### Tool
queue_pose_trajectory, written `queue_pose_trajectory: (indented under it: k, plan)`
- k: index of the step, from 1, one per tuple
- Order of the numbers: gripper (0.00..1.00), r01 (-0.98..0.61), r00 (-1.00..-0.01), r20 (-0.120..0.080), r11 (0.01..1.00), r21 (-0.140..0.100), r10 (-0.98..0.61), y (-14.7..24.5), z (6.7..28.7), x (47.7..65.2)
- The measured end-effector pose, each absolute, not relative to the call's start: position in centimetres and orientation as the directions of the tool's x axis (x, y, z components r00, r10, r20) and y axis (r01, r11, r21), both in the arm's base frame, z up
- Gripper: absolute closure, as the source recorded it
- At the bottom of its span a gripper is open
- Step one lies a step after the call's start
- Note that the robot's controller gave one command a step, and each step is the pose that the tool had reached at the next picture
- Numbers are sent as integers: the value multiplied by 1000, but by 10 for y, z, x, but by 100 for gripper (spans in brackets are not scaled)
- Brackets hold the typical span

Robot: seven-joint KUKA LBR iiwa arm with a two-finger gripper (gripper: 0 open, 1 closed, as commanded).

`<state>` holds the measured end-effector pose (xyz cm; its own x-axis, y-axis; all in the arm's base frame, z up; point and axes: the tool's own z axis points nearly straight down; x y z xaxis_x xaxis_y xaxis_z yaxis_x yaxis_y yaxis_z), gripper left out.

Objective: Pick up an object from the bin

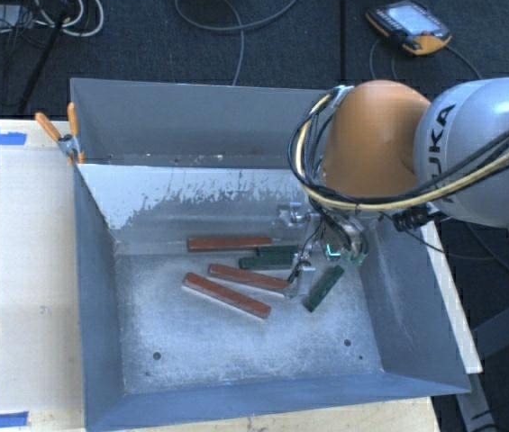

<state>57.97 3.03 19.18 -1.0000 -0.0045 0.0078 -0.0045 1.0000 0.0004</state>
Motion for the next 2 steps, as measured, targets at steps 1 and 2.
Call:
queue_pose_trajectory:
  k: [1,2]
  plan:
    - [100,-3,-1000,1,1000,1,-3,30,196,581]
    - [100,-3,-1000,1,1000,1,-3,30,196,581]
